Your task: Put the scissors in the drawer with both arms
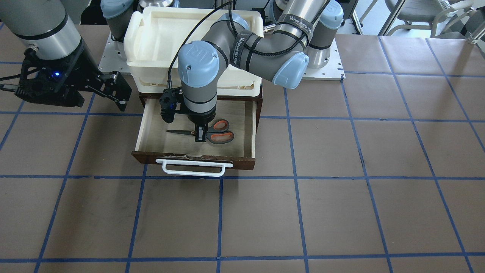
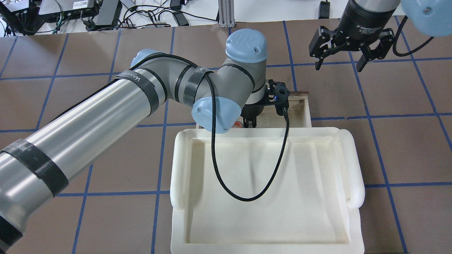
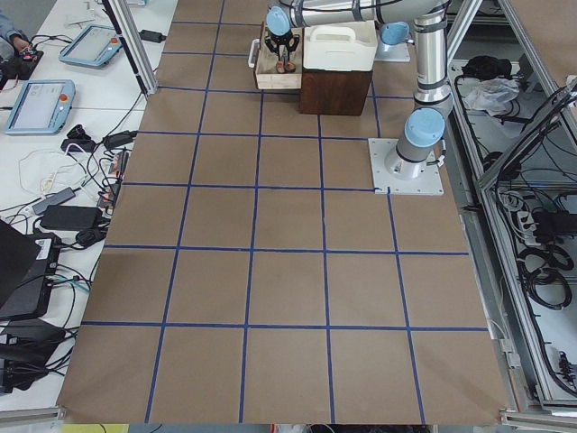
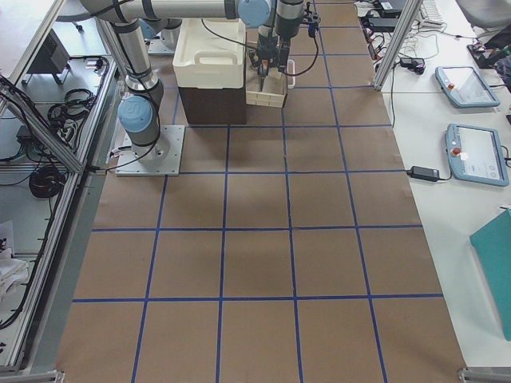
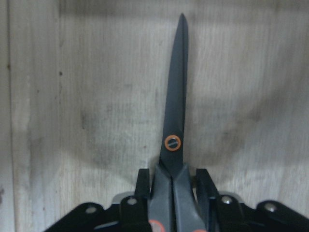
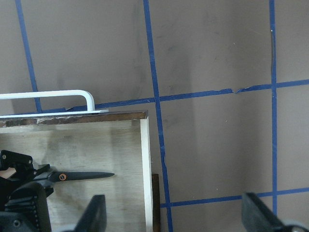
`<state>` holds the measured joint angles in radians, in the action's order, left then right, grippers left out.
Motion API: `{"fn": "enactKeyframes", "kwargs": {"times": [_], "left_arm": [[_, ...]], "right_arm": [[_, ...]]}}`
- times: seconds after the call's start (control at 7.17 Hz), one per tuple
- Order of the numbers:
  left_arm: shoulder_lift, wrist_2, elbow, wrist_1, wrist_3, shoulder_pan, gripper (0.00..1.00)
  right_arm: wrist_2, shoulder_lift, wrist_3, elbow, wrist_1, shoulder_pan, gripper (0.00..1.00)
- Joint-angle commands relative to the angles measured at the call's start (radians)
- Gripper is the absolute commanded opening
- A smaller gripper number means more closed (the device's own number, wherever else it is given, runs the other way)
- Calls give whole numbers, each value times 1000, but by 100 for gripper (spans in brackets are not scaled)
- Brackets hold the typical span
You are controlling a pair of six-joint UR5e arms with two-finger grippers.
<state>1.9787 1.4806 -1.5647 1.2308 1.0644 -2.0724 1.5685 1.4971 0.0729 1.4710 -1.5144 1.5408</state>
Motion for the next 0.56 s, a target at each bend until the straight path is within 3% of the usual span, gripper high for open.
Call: {"fn": "enactKeyframes", "kwargs": {"times": [0.0, 0.42], "left_arm": [[0, 0, 0, -1, -4, 0, 51], [-9, 3, 9, -2, -9, 0, 51]], "right_arm": [[25, 2, -4, 0, -6, -1, 100], [28, 3, 7, 2, 2, -1, 100]]}}
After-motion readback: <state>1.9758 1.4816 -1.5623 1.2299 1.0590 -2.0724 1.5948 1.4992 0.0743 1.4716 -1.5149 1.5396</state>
